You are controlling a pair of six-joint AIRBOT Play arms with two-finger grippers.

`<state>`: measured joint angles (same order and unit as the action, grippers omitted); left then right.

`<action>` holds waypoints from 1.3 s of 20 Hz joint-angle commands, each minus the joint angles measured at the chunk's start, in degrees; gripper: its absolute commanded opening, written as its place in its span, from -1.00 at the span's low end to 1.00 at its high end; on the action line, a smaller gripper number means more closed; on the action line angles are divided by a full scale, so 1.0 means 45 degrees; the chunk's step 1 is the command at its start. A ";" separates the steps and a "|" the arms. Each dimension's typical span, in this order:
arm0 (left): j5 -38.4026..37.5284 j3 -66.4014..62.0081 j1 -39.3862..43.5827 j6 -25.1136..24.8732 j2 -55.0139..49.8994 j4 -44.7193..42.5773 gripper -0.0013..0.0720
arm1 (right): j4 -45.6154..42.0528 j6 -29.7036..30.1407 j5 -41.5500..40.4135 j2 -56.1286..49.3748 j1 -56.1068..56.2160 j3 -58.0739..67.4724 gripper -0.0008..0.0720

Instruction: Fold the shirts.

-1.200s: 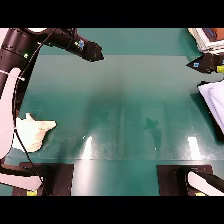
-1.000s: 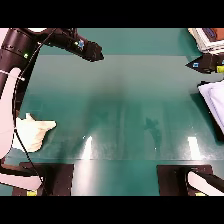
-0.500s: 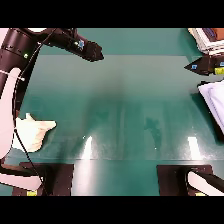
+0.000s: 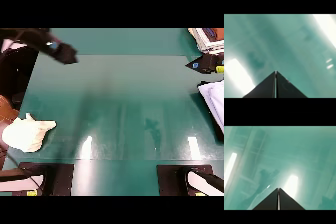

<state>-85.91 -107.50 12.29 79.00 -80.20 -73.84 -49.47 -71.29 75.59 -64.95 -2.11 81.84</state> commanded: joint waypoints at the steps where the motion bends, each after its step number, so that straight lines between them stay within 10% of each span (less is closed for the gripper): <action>1: -0.1574 0.2249 -0.1253 0.0141 0.2458 -0.2560 -0.89 | -0.0010 -0.0005 -0.0029 0.0005 -0.0005 0.0733 -0.93; 5: -0.1797 0.7053 -0.2783 0.1015 0.5382 -0.4726 -0.84 | -0.0010 -0.0005 -0.0053 0.0005 -0.0005 0.1258 -0.93; 7: -0.1637 0.9515 -0.3483 0.1651 0.6246 -0.5090 0.84 | -0.0019 -0.0005 -0.0087 0.0000 -0.0005 0.1239 -0.93; 8: -0.1413 1.0540 -0.3696 0.1948 0.6455 -0.5183 0.90 | -0.0024 -0.0005 -0.0092 0.0000 -0.0005 0.1239 -0.94; 17: 0.1535 1.6184 -0.3944 0.3177 0.6581 -0.5241 0.80 | -0.0019 0.0000 -0.0136 -0.0005 -0.0005 0.1239 -0.94; 18: 0.1506 1.6169 -0.3944 0.3269 0.6586 -0.5241 0.48 | -0.0019 -0.0005 -0.0136 -0.0005 -0.0005 0.1239 -0.93; 20: 0.1200 1.6160 -0.3944 0.3206 0.6591 -0.5212 -0.86 | -0.0019 -0.0005 -0.0131 -0.0005 -0.0005 0.1243 -0.93; 26: -0.0821 1.0700 -0.3813 0.2880 0.6596 -0.5066 -0.89 | 0.0000 -0.0005 -0.0277 0.0010 -0.0005 0.1248 -0.93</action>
<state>-85.17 -47.53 -5.30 92.58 -50.59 -97.01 -49.58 -71.29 74.78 -64.95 -2.11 87.42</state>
